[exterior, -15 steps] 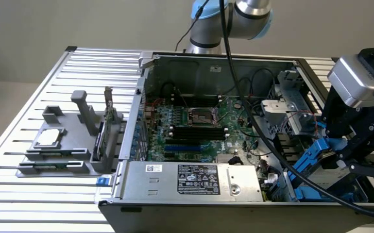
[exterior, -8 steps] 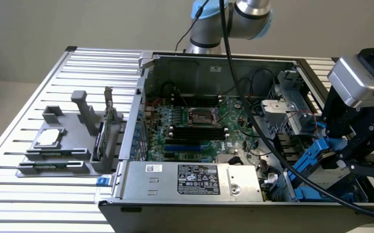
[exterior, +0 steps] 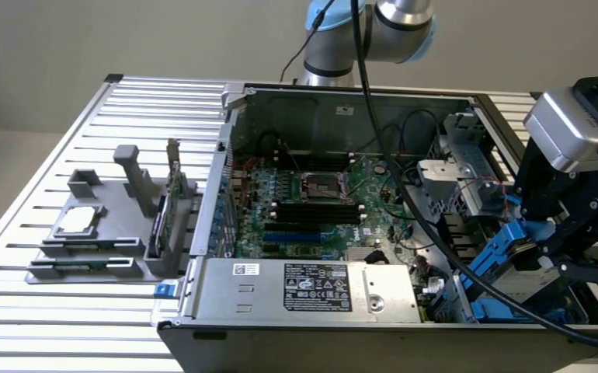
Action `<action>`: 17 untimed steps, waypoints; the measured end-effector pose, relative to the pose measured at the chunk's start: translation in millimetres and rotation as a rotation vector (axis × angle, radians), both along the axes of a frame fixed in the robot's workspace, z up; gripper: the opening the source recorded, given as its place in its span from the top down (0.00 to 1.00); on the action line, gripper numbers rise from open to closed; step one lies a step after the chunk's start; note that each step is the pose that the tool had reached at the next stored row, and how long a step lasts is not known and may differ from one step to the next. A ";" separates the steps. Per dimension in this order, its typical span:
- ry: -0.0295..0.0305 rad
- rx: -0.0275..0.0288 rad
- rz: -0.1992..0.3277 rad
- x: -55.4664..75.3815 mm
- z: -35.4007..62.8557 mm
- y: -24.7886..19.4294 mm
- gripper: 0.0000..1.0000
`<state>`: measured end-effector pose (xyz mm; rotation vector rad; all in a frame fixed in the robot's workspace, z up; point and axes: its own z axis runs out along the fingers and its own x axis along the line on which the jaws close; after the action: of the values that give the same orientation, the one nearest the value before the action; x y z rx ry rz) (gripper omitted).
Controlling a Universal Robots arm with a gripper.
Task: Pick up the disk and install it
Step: 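Insert the disk into the insertion slot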
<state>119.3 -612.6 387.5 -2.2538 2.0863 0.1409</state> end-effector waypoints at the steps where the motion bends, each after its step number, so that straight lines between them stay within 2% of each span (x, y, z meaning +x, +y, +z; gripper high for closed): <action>1: 0.0000 0.0000 0.000 0.0 0.0 0.0 0.68; 17: 0.0000 0.0001 0.000 0.0 0.0 0.0 0.68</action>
<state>119.3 -612.6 387.5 -2.2538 2.0862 0.1409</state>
